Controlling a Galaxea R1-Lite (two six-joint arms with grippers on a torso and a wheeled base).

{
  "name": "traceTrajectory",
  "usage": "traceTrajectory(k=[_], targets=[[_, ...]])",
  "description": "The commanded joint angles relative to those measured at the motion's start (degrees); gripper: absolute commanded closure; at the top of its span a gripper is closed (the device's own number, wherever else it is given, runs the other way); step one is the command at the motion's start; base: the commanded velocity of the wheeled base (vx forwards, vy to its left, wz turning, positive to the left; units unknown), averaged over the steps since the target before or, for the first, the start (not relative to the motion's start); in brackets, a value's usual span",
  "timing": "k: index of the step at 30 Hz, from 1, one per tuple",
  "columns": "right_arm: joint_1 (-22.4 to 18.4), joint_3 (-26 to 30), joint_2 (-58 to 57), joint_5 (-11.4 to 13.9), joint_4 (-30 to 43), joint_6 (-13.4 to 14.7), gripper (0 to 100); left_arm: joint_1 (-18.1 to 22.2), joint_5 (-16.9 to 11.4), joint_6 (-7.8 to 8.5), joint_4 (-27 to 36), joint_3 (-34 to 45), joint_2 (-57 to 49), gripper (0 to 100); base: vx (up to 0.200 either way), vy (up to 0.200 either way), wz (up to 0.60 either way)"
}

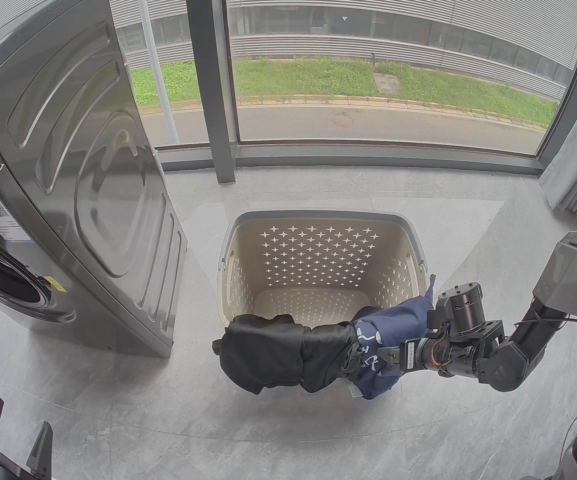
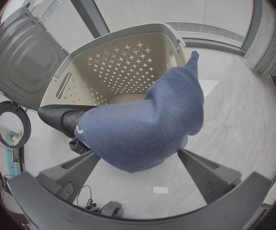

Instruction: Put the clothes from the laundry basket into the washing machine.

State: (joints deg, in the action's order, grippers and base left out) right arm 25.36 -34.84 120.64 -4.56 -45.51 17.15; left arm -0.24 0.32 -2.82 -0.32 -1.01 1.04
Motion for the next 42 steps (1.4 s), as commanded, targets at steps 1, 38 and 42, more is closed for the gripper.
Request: traceTrajectory(k=[1,38,42], targets=[[0.0,-0.6,0.1,0.0,0.0,0.3,100,0.0,0.0,0.00,0.0,1.0,-1.0,0,0.000,0.000,0.00],[4.4,12.9,-30.8,0.2,0.2,-0.1,100,0.0,0.0,-0.08,0.0,1.0,-1.0,0,0.000,0.000,0.00],[4.4,13.6,-30.4,0.3,0.2,-0.1,100,0.0,0.0,-0.08,0.0,0.9,-1.0,0,0.000,0.000,0.00]])
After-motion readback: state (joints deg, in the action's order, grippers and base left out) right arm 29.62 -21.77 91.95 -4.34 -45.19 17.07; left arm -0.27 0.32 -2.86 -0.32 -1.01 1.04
